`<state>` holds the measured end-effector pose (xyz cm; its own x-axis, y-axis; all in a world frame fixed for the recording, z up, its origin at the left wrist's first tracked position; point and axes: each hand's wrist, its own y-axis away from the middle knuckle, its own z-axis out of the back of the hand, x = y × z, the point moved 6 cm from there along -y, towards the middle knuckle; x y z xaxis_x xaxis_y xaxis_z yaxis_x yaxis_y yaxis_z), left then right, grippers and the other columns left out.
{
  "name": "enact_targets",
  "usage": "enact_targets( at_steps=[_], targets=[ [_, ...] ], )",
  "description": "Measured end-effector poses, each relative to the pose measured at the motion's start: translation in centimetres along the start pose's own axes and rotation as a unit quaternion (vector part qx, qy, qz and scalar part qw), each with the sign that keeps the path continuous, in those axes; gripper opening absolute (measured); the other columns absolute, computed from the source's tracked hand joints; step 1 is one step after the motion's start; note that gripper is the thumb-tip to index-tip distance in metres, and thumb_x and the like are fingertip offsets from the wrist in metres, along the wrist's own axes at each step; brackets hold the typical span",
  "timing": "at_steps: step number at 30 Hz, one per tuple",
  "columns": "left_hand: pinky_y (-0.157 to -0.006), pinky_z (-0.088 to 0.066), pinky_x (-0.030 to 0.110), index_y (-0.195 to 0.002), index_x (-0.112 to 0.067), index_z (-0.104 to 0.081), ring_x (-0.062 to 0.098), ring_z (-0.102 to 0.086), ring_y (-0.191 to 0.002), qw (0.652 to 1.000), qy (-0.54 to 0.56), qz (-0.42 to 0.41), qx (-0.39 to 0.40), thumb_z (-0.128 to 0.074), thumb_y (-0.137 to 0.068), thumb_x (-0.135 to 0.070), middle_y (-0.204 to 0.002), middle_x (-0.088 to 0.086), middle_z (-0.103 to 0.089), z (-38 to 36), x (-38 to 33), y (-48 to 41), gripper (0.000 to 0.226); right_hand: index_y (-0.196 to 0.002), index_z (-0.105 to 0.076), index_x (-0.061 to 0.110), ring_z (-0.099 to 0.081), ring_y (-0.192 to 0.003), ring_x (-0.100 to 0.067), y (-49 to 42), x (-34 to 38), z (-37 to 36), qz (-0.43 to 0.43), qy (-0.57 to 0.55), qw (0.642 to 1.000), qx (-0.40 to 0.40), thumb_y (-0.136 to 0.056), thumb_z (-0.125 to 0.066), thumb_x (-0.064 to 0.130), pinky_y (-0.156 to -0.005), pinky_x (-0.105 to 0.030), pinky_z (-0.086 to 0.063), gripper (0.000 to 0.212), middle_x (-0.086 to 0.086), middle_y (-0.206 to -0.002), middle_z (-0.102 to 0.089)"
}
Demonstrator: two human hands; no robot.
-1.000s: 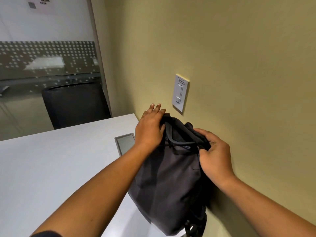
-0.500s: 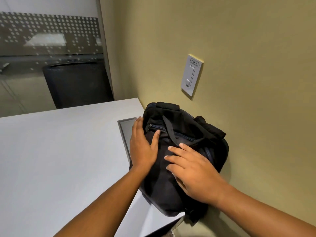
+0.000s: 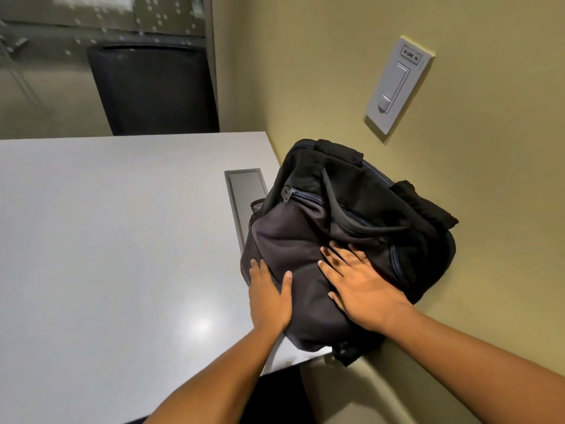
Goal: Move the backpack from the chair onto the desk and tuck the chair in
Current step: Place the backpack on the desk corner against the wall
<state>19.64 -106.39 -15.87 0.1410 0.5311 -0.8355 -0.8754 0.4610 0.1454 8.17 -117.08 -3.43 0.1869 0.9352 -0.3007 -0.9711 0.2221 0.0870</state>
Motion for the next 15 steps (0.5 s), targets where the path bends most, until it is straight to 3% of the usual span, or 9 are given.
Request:
enact_targets(
  at_steps=[4,7,15],
  targets=[
    [-0.120,-0.012,0.046,-0.155,-0.015,-0.007,0.026,-0.004,-0.149,0.999,-0.031,-0.002,0.017,-0.036,-0.098,-0.054,-0.163,0.007,-0.002,-1.0,-0.2,-0.9,0.074,-0.127,-0.058,0.006,-0.047,-0.130,-0.036,-0.7,-0.1,-1.1,-0.005,0.006,1.000,-0.017,-0.086,-0.037,0.032,-0.107,-0.046,-0.021,0.053,-0.018,-0.138,-0.053],
    [-0.120,-0.005,0.045,-0.154,-0.010,0.000,0.025,0.003,-0.149,0.998,-0.049,0.005,0.025,-0.033,-0.100,-0.051,-0.163,0.009,0.005,-1.6,-0.3,-1.4,0.075,-0.124,-0.060,0.004,-0.050,-0.128,-0.037,-1.2,-0.1,-1.4,-0.013,0.009,0.999,-0.030,-0.087,-0.035,0.029,-0.106,-0.047,-0.022,0.052,-0.020,-0.136,-0.055],
    [-0.119,-0.003,0.045,-0.154,-0.011,0.001,0.025,0.004,-0.149,0.995,-0.069,-0.034,0.057,-0.032,-0.100,-0.052,-0.163,0.009,0.007,-1.9,-0.8,-4.1,0.075,-0.122,-0.062,0.002,-0.047,-0.130,-0.039,-2.2,-0.4,-1.9,-0.034,0.007,0.999,-0.036,-0.084,-0.039,0.020,-0.107,-0.049,-0.022,0.048,-0.021,-0.135,-0.055]
  ],
)
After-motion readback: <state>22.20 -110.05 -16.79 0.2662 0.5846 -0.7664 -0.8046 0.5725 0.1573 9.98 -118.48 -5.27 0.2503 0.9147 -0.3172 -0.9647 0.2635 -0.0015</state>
